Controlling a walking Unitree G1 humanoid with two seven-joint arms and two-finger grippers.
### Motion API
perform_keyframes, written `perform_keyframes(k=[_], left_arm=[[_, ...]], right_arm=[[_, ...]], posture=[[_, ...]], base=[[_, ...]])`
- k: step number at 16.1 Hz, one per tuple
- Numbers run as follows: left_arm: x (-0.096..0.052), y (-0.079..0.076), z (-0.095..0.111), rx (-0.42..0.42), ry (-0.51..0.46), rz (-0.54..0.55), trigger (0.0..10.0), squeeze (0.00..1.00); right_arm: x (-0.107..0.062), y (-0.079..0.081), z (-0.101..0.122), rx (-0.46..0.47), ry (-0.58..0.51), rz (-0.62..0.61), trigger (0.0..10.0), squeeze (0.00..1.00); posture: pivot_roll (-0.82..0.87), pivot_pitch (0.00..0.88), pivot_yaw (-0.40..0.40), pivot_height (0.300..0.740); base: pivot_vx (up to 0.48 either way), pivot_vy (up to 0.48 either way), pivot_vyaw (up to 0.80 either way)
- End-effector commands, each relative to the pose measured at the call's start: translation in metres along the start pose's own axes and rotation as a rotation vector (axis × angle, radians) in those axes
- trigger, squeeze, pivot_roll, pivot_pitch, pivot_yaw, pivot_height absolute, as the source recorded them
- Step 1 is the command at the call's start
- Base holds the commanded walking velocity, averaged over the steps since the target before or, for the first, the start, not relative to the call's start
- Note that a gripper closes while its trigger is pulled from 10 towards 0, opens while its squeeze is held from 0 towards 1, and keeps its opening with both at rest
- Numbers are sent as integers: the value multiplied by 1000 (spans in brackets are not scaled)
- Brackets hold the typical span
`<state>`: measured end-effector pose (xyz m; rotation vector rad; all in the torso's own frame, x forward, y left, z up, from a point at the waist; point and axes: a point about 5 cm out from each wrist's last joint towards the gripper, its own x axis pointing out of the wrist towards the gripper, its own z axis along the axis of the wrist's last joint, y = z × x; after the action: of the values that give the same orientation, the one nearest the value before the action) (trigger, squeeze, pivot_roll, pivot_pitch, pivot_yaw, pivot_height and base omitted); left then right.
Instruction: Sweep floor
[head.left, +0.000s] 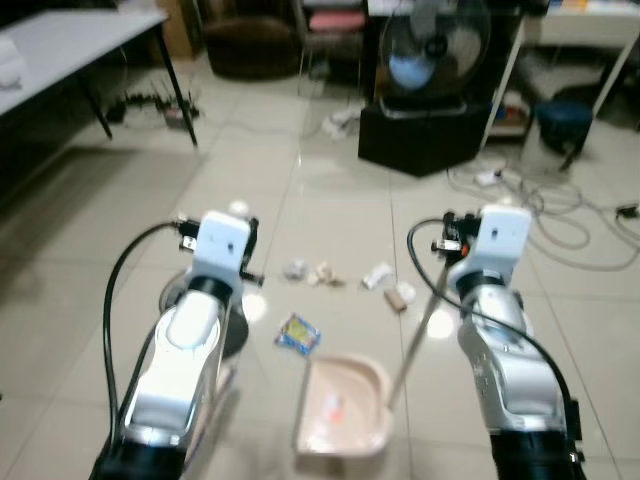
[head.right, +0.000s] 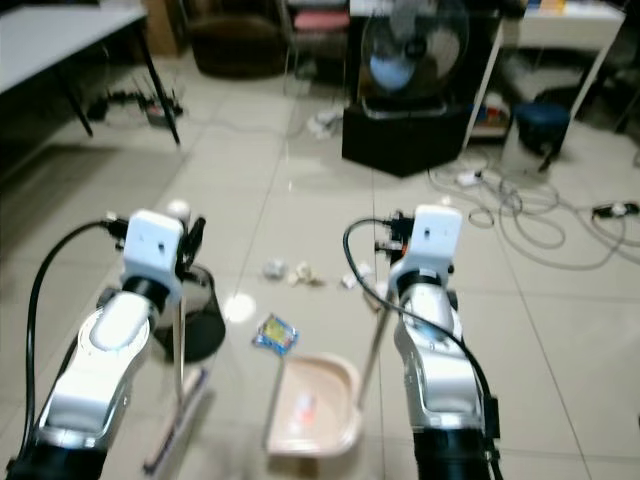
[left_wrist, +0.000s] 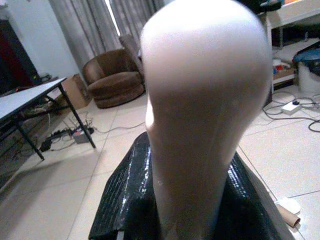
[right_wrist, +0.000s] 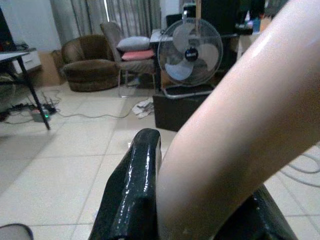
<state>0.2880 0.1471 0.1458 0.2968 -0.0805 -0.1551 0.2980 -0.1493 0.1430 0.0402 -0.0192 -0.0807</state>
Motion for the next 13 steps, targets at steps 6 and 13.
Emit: perform_keyframes(k=[6, 13], left_arm=[[1, 6, 9, -26, -55, 22, 10000, 0], [3, 3, 11, -74, -74, 9, 10000, 0]], right_arm=[[1, 1, 13, 3, -49, -9, 10000, 0], [2, -1, 16, 15, -46, -4, 10000, 0]], posture=[[-94, 0, 49, 740], [-100, 0, 44, 740]], base=[[0, -160, 0], [0, 0, -549]])
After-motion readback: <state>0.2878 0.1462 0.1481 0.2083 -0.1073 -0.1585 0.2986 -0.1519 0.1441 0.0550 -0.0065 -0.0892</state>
